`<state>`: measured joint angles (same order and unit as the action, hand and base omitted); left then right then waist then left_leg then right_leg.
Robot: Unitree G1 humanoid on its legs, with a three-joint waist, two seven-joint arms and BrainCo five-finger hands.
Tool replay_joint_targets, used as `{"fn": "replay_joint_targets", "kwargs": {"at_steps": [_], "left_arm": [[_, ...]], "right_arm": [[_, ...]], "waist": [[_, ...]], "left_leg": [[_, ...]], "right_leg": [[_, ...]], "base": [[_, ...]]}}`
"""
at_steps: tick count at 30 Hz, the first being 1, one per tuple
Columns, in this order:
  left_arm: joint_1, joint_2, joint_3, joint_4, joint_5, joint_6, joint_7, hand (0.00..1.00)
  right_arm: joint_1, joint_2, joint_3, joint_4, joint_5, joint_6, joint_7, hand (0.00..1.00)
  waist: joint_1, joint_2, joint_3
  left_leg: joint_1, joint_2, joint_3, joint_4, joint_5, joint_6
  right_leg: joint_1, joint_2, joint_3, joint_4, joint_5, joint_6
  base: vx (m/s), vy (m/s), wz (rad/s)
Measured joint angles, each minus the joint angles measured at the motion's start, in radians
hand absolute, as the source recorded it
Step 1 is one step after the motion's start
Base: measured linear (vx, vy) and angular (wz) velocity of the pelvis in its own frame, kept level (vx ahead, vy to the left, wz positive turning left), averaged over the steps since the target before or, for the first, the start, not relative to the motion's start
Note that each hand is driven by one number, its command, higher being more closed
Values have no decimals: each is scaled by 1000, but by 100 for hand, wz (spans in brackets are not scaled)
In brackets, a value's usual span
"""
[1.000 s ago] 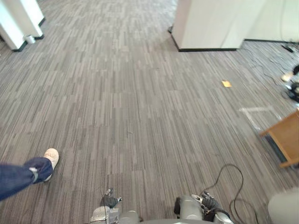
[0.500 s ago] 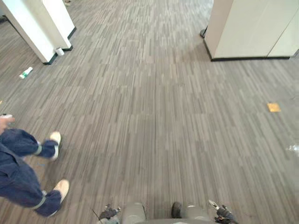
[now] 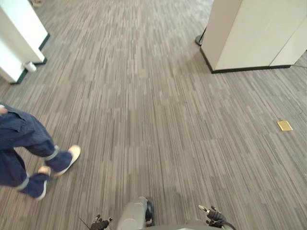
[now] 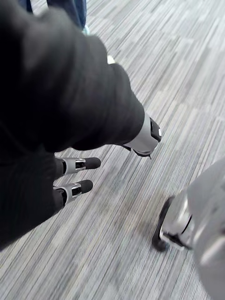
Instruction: Organize washtable
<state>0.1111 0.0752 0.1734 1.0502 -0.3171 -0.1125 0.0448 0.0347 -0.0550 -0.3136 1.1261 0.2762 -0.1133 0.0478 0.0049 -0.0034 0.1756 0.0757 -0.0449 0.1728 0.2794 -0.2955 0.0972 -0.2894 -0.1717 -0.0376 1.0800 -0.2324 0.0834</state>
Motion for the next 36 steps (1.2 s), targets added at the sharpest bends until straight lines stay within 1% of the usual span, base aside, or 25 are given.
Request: {"fn": "replay_joint_targets", "kwargs": {"at_steps": [3,5,6,7,8,9,10,11,12,13,14,15,17,19,21,22,23,24,25,26,27,28,30,33,36], "left_arm": [[-95,8,-46,4,9,-1,-4,0],[-115,-6,-52,12,30,0,-9,0],[-112,-33,-36,52,53,3,-12,0],[-107,-44,-9,61,56,8,-17,0],[-103,-67,50,80,63,17,-18,0],[-103,-78,114,85,78,29,-23,0],[-103,-83,157,84,87,32,-24,0],[-85,-87,223,85,94,41,-22,0],[-53,-81,244,83,94,44,-21,0],[-42,-78,253,78,94,45,-21,0],[-34,-68,266,71,93,51,-22,0],[-26,-54,269,57,95,51,-20,0],[-11,-37,268,42,95,50,-20,0],[8,-34,254,44,92,53,-18,0],[44,-44,225,44,91,48,-16,0],[69,-55,220,46,91,48,-15,0],[78,-61,225,49,89,47,-15,0],[79,-59,225,50,89,45,-14,0],[78,-56,234,51,92,36,-11,0],[81,-53,242,53,92,28,-11,0],[83,-49,252,59,92,28,-11,0],[87,-34,259,67,93,29,-6,0],[82,-29,244,80,96,41,-1,0],[42,-19,157,79,109,45,-1,0],[-66,10,82,77,113,46,-3,0]], "right_arm": [[12,-3,-4,-9,7,-7,-3,0],[50,6,-11,1,10,6,-5,0],[66,2,-44,29,28,16,-4,0],[70,0,-57,28,30,22,-8,0],[70,6,-87,26,30,25,-8,0],[70,0,-124,23,27,24,-7,0],[71,3,-142,24,27,25,-7,0],[78,12,-156,23,27,29,-7,0],[86,7,-152,14,28,29,-10,0],[83,4,-151,13,29,29,-13,0],[75,6,-135,6,29,28,-24,0],[61,9,-110,6,28,24,-26,0],[24,9,-66,13,27,27,-27,0],[-12,8,-55,29,25,30,-26,0],[-9,5,-30,30,25,31,-23,0],[-3,3,-30,37,24,30,-24,0],[4,6,-27,42,22,30,-25,0],[3,13,-22,50,17,30,-23,0],[0,12,-30,70,-5,33,-15,0],[6,8,-35,82,-15,34,-11,0],[12,10,-37,85,-22,34,-7,0],[13,15,-43,85,-38,34,-1,0],[14,11,-43,75,-40,29,5,0],[19,2,-52,18,-41,3,10,0],[60,4,-72,7,-40,4,10,0]], "waist": [[-44,-21,24],[-60,-35,24],[-88,4,9],[-94,1,-2],[-96,30,10],[-96,37,9],[-98,41,11],[-92,50,12],[-76,56,10],[-63,66,8],[-32,57,9],[-15,39,10],[6,3,15],[11,5,16],[19,10,11],[30,33,1],[51,33,-12],[58,18,-23],[59,2,-42],[63,-14,-50],[65,-28,-53],[64,-53,-50],[40,-44,-41],[-11,-4,-23],[-40,-10,-12]], "left_leg": [[117,5,-64,-65,-51,-5],[195,-3,-103,-135,-73,-37],[238,41,-134,-155,-90,-86],[240,52,-145,-116,-88,-90],[202,89,-150,20,-65,-154],[143,99,-156,166,-5,-194],[106,98,-163,277,71,-183],[38,110,-174,495,319,-215],[-39,164,-139,708,396,-226],[-77,198,-109,803,379,-201],[-167,248,-56,944,312,-106],[-237,259,-32,987,269,-59],[-367,253,-9,940,182,-80],[-467,232,9,666,122,-136],[-467,176,19,203,159,-179],[-467,169,8,25,279,-207],[-462,151,27,43,359,-156],[-467,125,37,59,327,-99],[-477,92,50,94,286,-55],[-465,57,59,132,230,-13],[-444,36,71,138,201,-2],[-382,-5,83,142,146,12],[-235,-47,73,114,83,24],[12,-67,16,-64,67,27],[146,-57,-73,-130,8,19]], "right_leg": [[-103,73,-70,-432,21,2],[-111,83,-103,-814,200,24],[-135,118,-113,-798,309,-40],[-135,128,-97,-781,339,-92],[-132,151,-105,-707,299,-132],[-121,153,-114,-656,251,-144],[-101,154,-121,-628,224,-158],[-9,171,-124,-637,174,-180],[99,206,-98,-690,139,-186],[142,224,-80,-710,134,-191],[223,241,-39,-753,121,-206],[278,233,-9,-791,101,-201],[366,197,39,-851,45,-162],[463,152,55,-904,-10,-118],[544,93,73,-932,-55,-104],[586,81,91,-957,-61,-114],[606,62,114,-961,-59,-114],[600,38,119,-941,-53,-118],[542,6,142,-838,-14,-95],[482,-16,192,-681,32,-23],[455,-22,227,-585,62,7],[387,-17,313,-362,163,69],[257,3,319,-8,218,113],[76,-4,106,114,82,-6],[-56,69,-26,-165,-1,-2]], "base": [[556,-33,60],[635,-119,73],[754,-169,61],[992,-221,37],[875,-200,2],[865,-215,-2],[830,-223,5],[854,-202,-14],[854,-172,-34],[832,-114,-73],[775,-72,-71],[747,-63,-73],[678,1,-54],[717,124,-38],[682,236,-33],[903,386,-57],[780,359,-45],[786,377,-13],[764,390,20],[773,397,23],[749,387,14],[675,326,5],[712,326,3],[488,179,17],[472,50,65]]}}
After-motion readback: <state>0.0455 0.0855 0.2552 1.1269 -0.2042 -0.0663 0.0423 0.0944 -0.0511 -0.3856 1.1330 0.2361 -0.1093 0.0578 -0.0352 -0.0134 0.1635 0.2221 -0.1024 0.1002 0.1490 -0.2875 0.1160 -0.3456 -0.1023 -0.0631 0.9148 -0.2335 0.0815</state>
